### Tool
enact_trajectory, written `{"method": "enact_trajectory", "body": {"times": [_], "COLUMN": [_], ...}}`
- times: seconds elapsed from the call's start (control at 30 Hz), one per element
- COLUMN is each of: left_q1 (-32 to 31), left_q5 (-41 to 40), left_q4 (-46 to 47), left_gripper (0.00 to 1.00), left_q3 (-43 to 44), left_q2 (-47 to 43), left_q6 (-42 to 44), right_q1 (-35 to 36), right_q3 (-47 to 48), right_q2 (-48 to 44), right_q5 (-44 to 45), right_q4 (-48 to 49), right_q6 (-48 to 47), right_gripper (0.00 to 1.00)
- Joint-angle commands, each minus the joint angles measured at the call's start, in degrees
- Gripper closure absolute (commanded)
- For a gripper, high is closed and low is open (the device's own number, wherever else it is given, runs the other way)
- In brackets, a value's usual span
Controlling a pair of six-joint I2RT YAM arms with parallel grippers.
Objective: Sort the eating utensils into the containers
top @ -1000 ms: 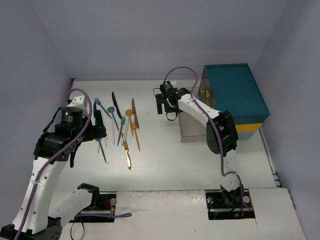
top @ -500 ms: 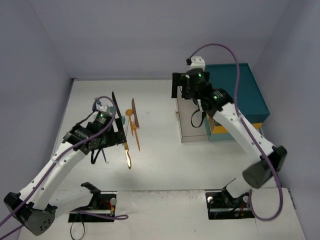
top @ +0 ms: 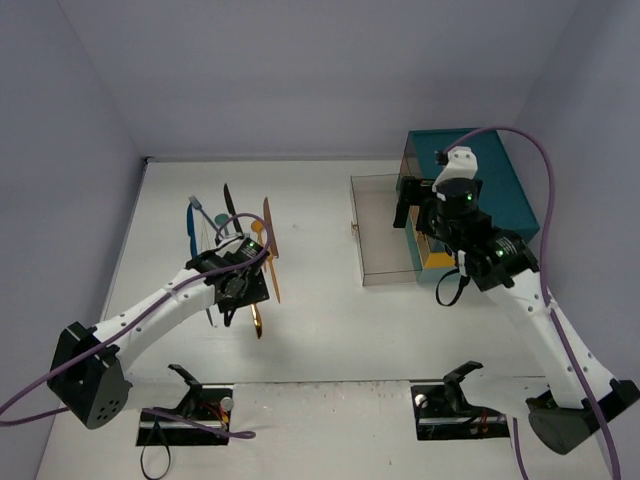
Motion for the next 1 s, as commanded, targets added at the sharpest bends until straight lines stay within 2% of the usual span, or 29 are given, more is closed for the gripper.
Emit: {"method": "enact_trajectory", "body": {"times": [0.0,0.3,0.73,0.87,0.97], "left_q1": [0.2,3.1,3.9,3.9,3.9], "left_q5": [-1.9,-1.5,0.0,0.4,0.5], "left_q4": [5.6,13.3,18.8,18.6,18.6], "left_gripper": [0.46,0.56,0.62,0.69,0.84], "left_q3": [-1.4,-5.1,-6.3,-6.5,-7.6], "left_q2": [2.9,8.1,14.0,15.0,15.3], "left_q6": [-1.9,0.1,2.2,1.9,1.1], "right_q1": [-0.5,-0.6,-0.6,-0.6,-0.6], "right_q3": [-1.8,-3.2,-4.7,-4.8,-4.8], "right_q2": [-3.0,-4.0,-3.9,-3.8,-3.5], "right_q5": [1.6,-0.4,-0.5,-0.3,-0.2], "right_q4": [1.7,1.2,0.7,0.6,0.6], "right_q6": [-1.2,-1.1,-1.6,-1.7,-1.7], "right_gripper": [0.00,0.00,0.00,0.00,0.00]}}
